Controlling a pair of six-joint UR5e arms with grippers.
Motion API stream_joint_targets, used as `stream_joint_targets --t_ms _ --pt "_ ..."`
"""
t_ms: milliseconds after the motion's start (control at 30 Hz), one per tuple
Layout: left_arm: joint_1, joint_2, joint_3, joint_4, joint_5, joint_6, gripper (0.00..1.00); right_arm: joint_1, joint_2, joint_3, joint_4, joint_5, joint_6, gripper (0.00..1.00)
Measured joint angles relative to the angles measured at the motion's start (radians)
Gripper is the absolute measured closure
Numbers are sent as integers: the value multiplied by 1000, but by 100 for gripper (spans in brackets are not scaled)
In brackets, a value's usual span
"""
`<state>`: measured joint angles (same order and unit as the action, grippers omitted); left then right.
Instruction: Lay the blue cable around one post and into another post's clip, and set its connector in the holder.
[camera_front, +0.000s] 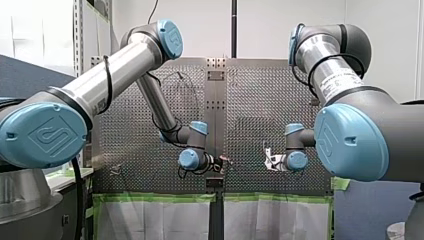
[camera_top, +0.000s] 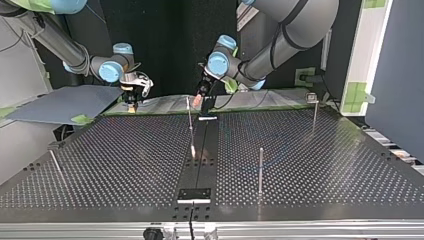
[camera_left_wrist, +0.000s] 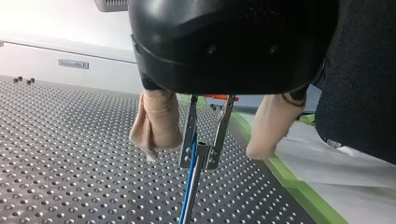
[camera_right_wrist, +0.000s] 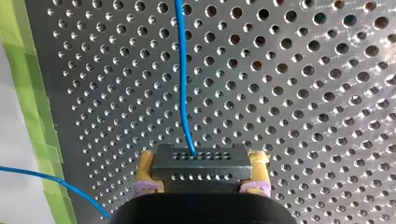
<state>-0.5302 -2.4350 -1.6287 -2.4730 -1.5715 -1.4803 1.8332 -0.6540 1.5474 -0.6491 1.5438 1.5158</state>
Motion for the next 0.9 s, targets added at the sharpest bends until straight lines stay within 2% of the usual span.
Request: stream_joint_targets --t_ms 600,900 --pt "0 0 0 0 -4 0 1 -6 0 0 3 1 -2 100" --pt "1 31 -22 -10 -79 -7 1 -10 0 0 3 0 -1 100"
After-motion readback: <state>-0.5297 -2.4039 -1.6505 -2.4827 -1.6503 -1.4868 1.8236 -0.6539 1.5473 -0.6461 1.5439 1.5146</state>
